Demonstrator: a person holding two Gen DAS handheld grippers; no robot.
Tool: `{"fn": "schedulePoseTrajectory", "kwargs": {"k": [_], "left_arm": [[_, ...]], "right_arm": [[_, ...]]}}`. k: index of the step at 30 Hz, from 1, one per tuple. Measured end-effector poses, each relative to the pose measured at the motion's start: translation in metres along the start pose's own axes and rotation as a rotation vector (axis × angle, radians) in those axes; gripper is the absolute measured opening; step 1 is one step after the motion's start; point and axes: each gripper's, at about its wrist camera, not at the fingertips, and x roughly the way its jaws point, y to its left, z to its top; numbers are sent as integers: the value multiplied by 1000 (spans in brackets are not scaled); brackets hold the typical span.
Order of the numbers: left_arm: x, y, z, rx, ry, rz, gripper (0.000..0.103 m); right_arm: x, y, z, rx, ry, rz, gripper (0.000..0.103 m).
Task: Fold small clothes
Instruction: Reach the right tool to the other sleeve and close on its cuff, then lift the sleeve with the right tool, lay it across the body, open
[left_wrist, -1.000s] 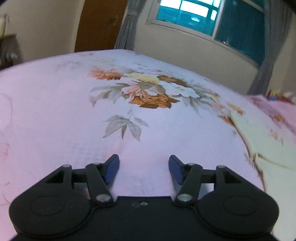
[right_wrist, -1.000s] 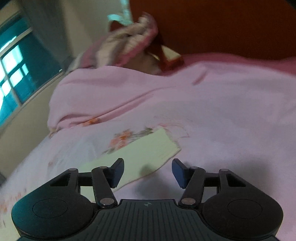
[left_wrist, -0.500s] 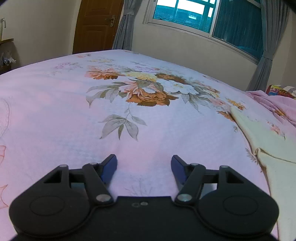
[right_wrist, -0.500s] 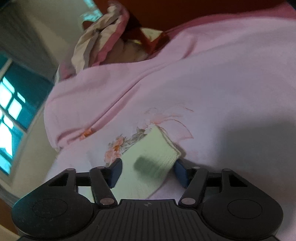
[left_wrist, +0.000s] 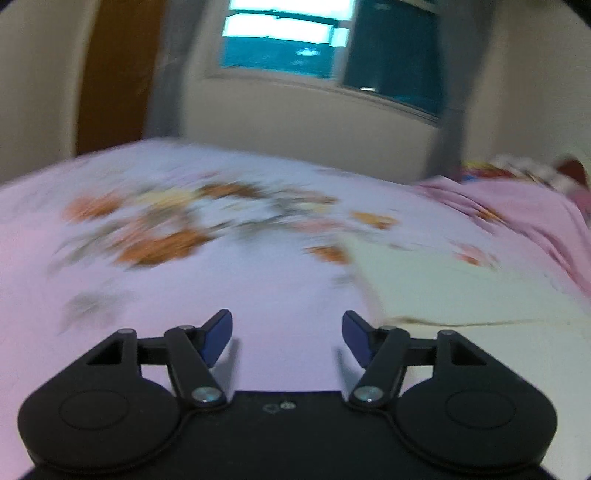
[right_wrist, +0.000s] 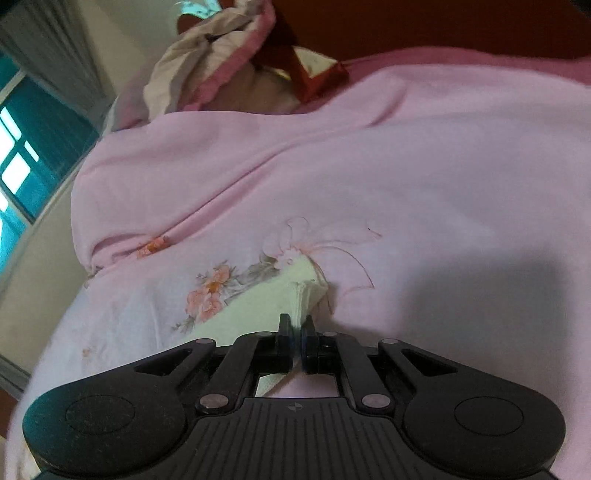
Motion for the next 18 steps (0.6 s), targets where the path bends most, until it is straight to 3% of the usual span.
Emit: {"fn": "schedulePoseTrajectory", "kwargs": {"k": [4, 6, 9, 12, 16, 18], "left_arm": [[42, -47, 0, 105, 130, -6, 64], [57, -62, 3, 142, 152, 35, 67], [73, -59, 9, 116, 152, 72, 68], [69, -43, 4, -4, 129, 86, 68], [52, -47, 2, 59, 173, 63, 67], [31, -36, 0, 63, 143, 40, 68]], "right_arm": [[0, -5, -3, -20, -6, 7, 3], [1, -5, -1, -20, -7, 15, 3], [1, -6, -2, -32, -8, 19, 3], [3, -3, 0, -28, -14, 20, 3], [2, -5, 0, -6, -5, 36, 3], [3, -7, 1, 15, 11, 49, 3]]}}
